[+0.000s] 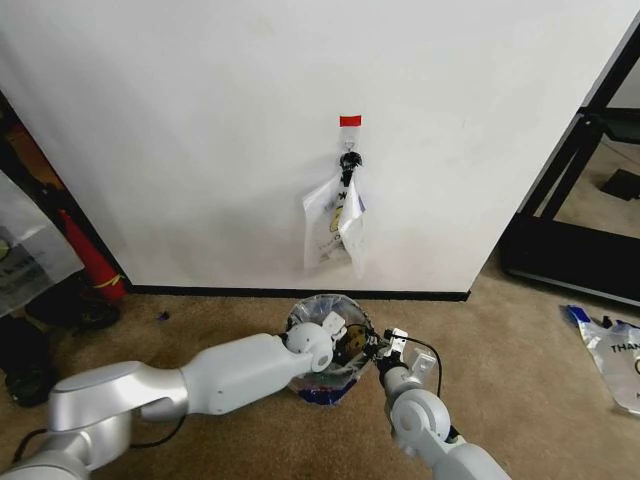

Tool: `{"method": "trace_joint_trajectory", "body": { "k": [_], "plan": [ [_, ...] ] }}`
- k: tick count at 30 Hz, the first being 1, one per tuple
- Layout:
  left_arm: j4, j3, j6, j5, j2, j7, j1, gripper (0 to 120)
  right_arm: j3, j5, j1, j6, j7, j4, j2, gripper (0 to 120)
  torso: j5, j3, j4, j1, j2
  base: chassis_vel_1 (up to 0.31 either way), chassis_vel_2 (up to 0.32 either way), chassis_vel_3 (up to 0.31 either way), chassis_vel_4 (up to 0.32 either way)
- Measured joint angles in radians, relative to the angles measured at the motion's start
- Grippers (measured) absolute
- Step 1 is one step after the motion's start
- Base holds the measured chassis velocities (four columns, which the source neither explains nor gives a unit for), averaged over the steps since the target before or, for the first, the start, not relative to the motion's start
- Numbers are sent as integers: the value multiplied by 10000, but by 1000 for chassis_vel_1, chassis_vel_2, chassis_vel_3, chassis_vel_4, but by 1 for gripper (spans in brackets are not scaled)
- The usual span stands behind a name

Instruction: Pick up the garbage bag from the wall and place it over the trash bin.

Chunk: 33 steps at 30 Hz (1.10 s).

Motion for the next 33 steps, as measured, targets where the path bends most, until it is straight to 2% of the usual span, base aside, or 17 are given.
{"method": "trace_joint_trajectory", "body": {
  "k": [5,10,13,14,16,18,20,24,26,27,28,30,33],
  "plan": [
    [-703,-283,9,-185,288,-157,-155,0,-50,-76,3,0,1,-15,69,1,1,-2,1,0,2,0,0,0,0],
    [-1586,-724,10,-458,868,-393,-396,0,-53,-126,-63,0,9,-3,58,1,2,-3,1,-1,4,0,0,0,0],
    [-1964,-902,-10,-324,1202,-386,-410,0,-32,-130,-86,0,10,15,47,1,5,-3,3,-2,4,0,0,0,0],
    [-2248,-1094,-131,191,1516,-265,-374,0,-1,-129,-88,0,9,17,31,1,5,-3,5,-2,4,0,0,0,0],
    [-2702,-1645,-423,983,1984,102,-186,0,0,-129,-87,0,9,13,-43,1,4,-3,9,-2,4,0,0,0,0],
    [-3275,-2652,-549,822,2378,127,108,0,-30,-129,-54,0,6,-26,-95,1,0,-4,4,-2,5,0,0,0,0],
    [-3457,-2900,-571,730,2507,129,186,0,-33,-129,-46,0,5,-39,-95,1,2,-4,3,-2,5,0,0,0,0],
    [-4483,-4329,-988,489,3245,206,1040,0,-31,-129,-25,0,-239,-117,-89,1,6,-5,2,-3,7,0,0,0,0],
    [-4841,-5116,-1455,558,3498,287,1759,0,8,-111,-32,8,-341,-119,-100,1,2,-4,6,-3,6,0,0,0,0],
    [-4841,-5116,-1455,558,3498,287,1759,0,8,-111,-32,8,-341,-119,-100,1,2,-4,6,-3,6,0,0,0,0],
    [-5090,-6027,-1803,661,3664,367,2420,0,54,-71,-62,26,-361,-119,-109,4,0,-2,7,-2,5,0,0,0,0],
    [-5279,-7070,-2229,989,3812,539,3187,0,77,-23,-99,31,-396,-70,-114,11,16,0,4,-2,3,0,0,0,0],
    [-5692,-8737,-2862,1464,4004,961,4627,0,138,26,-154,57,-400,80,-164,22,11,2,13,0,0,0,0,0,0]
  ]
}}
